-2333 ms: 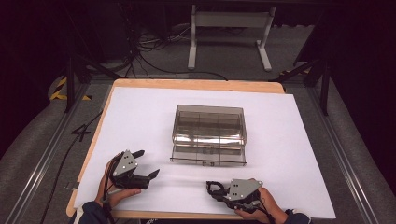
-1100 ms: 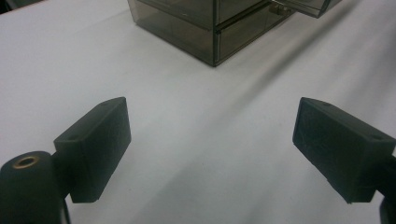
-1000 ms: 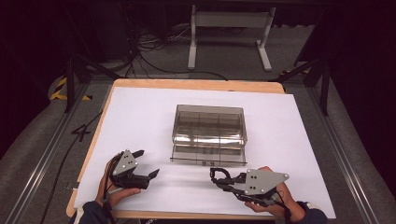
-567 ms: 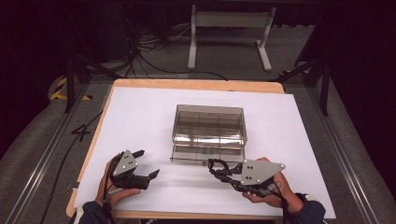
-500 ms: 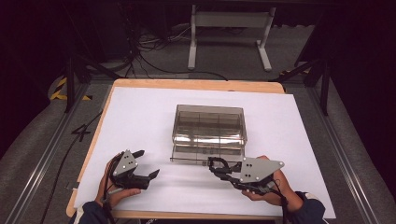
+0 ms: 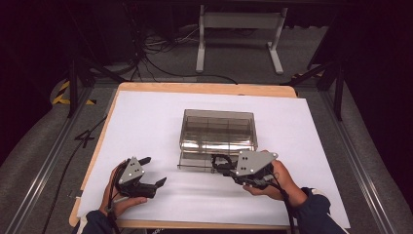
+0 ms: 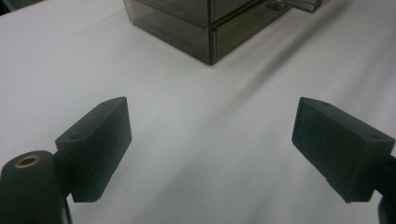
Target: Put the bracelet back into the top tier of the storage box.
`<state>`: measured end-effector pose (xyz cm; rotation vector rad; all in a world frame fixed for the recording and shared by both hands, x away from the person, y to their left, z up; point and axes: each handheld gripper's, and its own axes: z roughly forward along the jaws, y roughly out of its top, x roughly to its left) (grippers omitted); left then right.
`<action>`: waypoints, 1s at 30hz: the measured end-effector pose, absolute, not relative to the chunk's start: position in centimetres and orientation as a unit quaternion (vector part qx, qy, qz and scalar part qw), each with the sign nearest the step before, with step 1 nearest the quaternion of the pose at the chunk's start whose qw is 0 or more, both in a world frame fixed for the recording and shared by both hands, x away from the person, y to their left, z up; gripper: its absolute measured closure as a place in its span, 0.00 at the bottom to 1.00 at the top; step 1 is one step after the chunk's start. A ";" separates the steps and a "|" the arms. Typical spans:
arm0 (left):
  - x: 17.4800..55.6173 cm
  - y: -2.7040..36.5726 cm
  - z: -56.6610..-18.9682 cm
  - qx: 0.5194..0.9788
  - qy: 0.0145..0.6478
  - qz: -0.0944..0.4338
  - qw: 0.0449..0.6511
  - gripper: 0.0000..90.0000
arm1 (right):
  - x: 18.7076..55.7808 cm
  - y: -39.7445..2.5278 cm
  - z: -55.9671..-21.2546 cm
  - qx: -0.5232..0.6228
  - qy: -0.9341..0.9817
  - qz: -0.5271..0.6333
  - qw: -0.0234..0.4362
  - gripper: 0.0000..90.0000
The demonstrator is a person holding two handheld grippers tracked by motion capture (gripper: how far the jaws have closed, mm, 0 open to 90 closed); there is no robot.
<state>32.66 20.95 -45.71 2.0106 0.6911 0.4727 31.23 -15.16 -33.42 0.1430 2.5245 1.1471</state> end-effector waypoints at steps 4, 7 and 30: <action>32.7 21.0 -45.7 0.818 0.281 0.193 0.463 0.14 | 32.3 -14.8 -33.5 0.057 0.904 0.389 0.170 0.94; 32.7 21.0 -45.7 0.818 0.281 0.194 0.462 0.14 | 33.0 -14.5 -33.7 0.060 0.909 0.379 0.162 0.94; 32.7 20.8 -45.7 0.822 0.280 0.192 0.458 0.14 | 34.7 -13.5 -34.6 0.085 0.920 0.353 0.146 0.92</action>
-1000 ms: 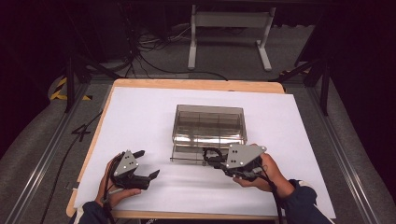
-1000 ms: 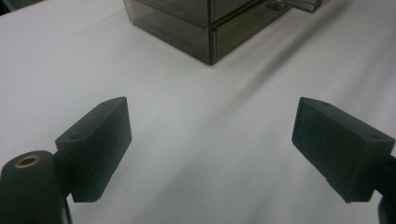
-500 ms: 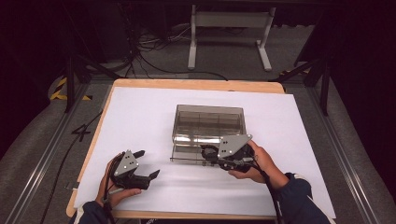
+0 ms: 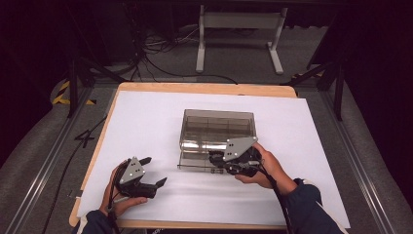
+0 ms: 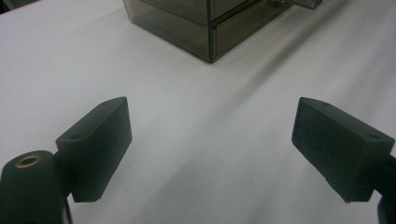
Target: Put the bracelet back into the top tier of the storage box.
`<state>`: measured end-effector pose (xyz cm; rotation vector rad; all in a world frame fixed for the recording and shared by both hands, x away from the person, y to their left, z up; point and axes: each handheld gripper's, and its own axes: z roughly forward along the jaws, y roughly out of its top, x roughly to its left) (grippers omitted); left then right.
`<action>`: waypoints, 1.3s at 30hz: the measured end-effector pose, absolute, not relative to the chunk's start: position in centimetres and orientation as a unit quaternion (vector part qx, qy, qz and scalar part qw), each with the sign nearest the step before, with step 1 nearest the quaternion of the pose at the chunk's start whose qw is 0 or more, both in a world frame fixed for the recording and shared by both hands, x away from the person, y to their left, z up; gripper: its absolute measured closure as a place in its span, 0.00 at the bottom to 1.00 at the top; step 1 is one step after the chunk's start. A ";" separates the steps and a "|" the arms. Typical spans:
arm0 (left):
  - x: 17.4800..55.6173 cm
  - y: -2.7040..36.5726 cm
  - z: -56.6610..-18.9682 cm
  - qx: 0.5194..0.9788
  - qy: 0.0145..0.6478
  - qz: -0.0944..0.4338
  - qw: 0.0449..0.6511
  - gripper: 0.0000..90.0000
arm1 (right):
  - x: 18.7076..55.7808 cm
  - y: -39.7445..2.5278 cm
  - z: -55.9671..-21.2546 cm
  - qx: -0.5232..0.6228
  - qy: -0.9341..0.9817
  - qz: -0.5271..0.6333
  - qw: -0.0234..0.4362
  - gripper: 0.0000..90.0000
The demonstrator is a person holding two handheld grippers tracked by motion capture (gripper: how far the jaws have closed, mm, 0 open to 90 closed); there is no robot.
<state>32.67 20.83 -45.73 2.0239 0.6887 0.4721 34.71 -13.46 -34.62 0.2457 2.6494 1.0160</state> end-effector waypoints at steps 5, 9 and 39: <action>32.7 20.8 -45.7 0.822 0.279 0.193 0.458 0.14 | 34.9 -13.5 -34.7 0.091 0.920 0.352 0.148 0.91; 32.7 20.8 -45.7 0.822 0.279 0.193 0.457 0.14 | 35.1 -13.5 -34.8 0.095 0.920 0.351 0.150 0.91; 32.4 20.7 -45.6 0.827 0.269 0.178 0.460 0.26 | 35.7 -15.4 -33.4 0.146 0.885 0.401 0.187 0.85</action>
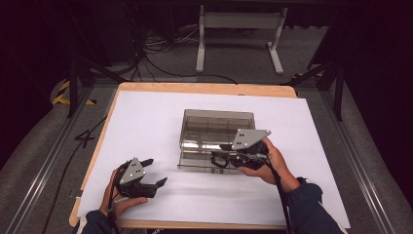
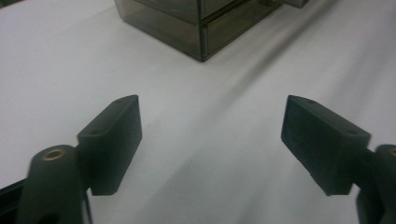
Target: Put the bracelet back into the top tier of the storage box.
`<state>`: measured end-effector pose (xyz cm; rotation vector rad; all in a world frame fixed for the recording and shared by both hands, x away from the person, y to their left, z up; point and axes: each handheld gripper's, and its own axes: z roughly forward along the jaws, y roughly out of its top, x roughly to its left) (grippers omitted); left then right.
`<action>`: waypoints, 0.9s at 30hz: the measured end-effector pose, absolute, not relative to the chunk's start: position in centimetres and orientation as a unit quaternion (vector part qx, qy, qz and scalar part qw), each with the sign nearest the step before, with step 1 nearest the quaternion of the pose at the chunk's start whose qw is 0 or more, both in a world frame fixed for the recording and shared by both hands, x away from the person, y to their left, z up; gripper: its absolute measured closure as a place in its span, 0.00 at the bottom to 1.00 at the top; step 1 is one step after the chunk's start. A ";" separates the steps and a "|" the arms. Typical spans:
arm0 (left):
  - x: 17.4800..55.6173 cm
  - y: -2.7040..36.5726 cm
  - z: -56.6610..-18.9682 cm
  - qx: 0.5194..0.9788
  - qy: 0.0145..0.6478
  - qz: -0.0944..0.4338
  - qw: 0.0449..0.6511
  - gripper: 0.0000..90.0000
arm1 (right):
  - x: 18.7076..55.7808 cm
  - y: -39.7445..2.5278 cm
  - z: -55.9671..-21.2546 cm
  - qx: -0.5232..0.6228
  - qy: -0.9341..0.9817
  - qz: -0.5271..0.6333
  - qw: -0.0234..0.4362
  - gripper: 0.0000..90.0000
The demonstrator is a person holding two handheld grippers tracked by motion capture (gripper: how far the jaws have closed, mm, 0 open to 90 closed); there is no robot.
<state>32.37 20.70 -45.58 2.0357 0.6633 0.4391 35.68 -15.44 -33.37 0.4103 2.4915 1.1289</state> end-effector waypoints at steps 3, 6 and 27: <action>31.8 20.4 -45.3 0.824 0.263 0.168 0.473 0.43 | 36.1 -17.0 -32.9 0.175 0.868 0.416 0.207 0.90; 31.1 19.9 -44.9 0.825 0.242 0.152 0.487 0.50 | 36.3 -17.8 -32.8 0.188 0.861 0.419 0.219 0.92; 29.5 15.3 -43.1 0.837 0.171 0.151 0.497 1.00 | 39.4 -23.1 -33.9 0.287 0.823 0.413 0.263 1.00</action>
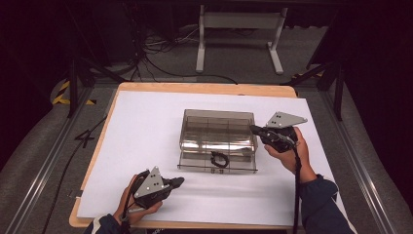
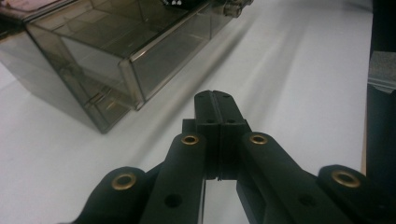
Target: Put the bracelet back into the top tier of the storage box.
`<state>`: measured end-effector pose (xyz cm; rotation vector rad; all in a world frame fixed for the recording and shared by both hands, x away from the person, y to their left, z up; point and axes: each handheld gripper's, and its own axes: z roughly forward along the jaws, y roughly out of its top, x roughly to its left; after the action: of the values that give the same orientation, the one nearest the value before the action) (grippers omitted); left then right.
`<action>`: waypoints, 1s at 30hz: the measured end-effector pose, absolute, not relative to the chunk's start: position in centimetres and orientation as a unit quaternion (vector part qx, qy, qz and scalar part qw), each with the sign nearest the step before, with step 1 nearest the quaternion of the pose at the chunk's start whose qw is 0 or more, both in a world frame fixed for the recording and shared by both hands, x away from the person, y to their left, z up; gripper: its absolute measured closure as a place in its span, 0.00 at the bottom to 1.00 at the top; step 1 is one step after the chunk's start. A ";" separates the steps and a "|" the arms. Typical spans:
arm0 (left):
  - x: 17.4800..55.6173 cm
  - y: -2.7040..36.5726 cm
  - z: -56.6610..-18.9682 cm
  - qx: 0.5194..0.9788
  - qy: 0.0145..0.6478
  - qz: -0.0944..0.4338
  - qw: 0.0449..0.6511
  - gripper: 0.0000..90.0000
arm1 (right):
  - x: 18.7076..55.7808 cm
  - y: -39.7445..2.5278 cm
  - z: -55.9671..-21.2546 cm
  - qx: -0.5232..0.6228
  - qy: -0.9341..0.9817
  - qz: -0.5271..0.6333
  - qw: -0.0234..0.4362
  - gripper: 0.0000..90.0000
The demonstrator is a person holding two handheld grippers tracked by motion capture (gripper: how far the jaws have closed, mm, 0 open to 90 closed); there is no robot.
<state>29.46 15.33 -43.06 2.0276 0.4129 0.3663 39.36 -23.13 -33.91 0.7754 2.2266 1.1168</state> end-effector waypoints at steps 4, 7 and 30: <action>29.4 14.6 -42.8 0.838 0.165 0.149 0.499 1.00 | 39.8 -23.5 -34.3 0.297 0.822 0.409 0.261 1.00; 29.4 13.8 -42.6 0.839 0.159 0.154 0.498 1.00 | 39.9 -23.6 -34.5 0.299 0.824 0.403 0.263 1.00; 30.4 9.4 -42.1 0.841 0.149 0.175 0.489 1.00 | 40.3 -23.8 -35.7 0.313 0.821 0.400 0.261 1.00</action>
<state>30.36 9.42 -42.06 2.0436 0.3622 0.4256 40.26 -23.83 -35.68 0.8463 2.2229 1.0833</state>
